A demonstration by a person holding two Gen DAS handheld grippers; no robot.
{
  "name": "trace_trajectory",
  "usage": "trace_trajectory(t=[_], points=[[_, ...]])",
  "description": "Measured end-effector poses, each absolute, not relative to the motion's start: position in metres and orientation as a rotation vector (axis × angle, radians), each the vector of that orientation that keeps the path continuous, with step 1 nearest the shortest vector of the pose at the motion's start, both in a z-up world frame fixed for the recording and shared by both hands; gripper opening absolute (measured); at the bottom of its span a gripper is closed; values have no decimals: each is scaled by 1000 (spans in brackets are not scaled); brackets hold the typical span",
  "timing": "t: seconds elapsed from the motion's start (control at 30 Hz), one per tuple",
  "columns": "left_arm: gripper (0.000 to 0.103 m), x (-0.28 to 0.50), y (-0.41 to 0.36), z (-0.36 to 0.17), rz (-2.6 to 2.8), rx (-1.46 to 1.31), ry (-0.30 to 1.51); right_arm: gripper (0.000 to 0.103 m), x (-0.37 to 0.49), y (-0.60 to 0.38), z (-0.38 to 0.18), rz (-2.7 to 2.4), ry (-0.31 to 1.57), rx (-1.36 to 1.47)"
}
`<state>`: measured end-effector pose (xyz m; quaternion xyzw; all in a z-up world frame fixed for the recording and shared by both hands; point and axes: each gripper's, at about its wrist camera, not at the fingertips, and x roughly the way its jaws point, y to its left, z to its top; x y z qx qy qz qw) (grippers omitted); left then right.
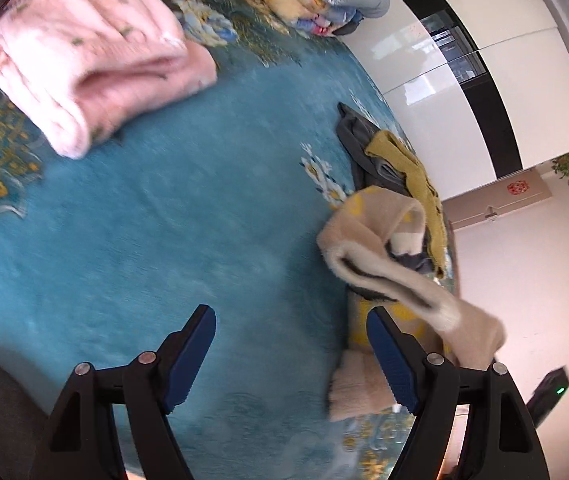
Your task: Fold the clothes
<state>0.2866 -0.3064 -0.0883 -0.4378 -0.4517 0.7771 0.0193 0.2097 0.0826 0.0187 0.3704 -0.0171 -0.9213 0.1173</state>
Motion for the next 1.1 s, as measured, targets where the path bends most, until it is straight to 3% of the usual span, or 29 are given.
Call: trace_trajectory(t=[0.1,0.13,0.17,0.3,0.43,0.6,0.67,0.73,0.83,1.1], points=[[81,270,-289,-96,2328,-1379,-1459,24,201,131,16,-2776,-190,1112],[81,263,-281,-99,2291,-1383,-1482,16,198,145,16,-2807,-222,1118],[81,256,-273,-103,2250,-1386,-1505,1,194,158,15,-2838,-256,1123],[81,223,-248,-123,2112,-1404,-1623,0,182,211,2,-2816,-495,1212],[81,191,-230,-143,2028,-1444,-1702,1,195,217,-10,-2796,-447,1251],[79,174,-209,-152,1976,-1484,-1655,1,214,213,-24,-2734,-364,1287],[69,172,-203,-151,1983,-1496,-1620,1,217,215,-30,-2728,-373,1317],[29,172,-202,-149,2028,-1529,-1575,1,219,213,-29,-2723,-417,1307],[19,176,-202,-143,2054,-1504,-1568,1,226,201,-17,-2714,-397,1251],[15,210,-228,-76,2337,-1284,-1531,1,240,163,22,-2685,-262,1087]])
